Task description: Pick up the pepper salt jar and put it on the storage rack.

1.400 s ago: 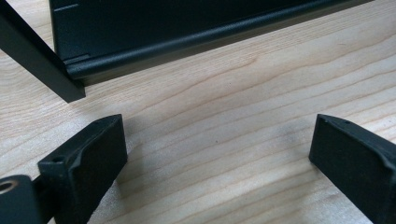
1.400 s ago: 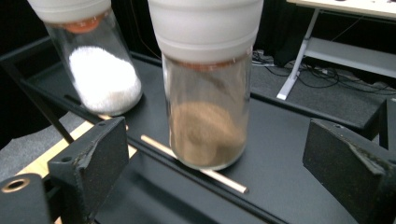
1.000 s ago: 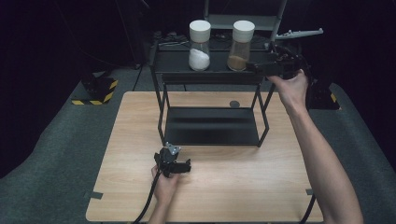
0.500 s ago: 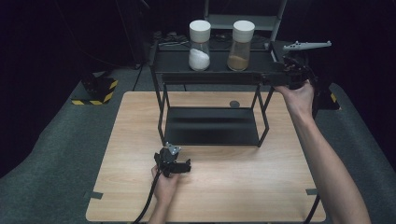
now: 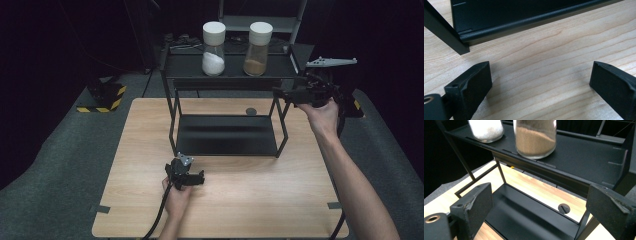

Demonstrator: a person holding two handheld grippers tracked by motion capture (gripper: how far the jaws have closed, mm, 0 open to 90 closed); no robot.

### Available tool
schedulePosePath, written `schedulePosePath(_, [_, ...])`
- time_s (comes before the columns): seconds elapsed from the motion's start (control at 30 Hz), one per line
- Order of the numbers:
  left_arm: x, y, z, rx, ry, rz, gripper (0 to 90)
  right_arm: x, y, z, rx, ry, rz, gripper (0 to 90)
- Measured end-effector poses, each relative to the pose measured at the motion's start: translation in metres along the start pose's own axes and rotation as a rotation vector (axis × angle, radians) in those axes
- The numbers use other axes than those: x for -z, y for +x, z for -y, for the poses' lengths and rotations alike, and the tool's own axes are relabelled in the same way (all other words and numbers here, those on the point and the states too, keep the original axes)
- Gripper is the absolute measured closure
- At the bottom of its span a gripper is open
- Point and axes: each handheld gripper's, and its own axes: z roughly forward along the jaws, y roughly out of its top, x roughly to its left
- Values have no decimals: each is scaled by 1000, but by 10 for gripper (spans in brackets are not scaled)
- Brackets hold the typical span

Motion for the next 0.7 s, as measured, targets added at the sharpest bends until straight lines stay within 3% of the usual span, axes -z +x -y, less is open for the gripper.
schedulePosePath(0.7, [0,0,0,-1,0,0,41,1,-3,43,-1,3,-14,70])
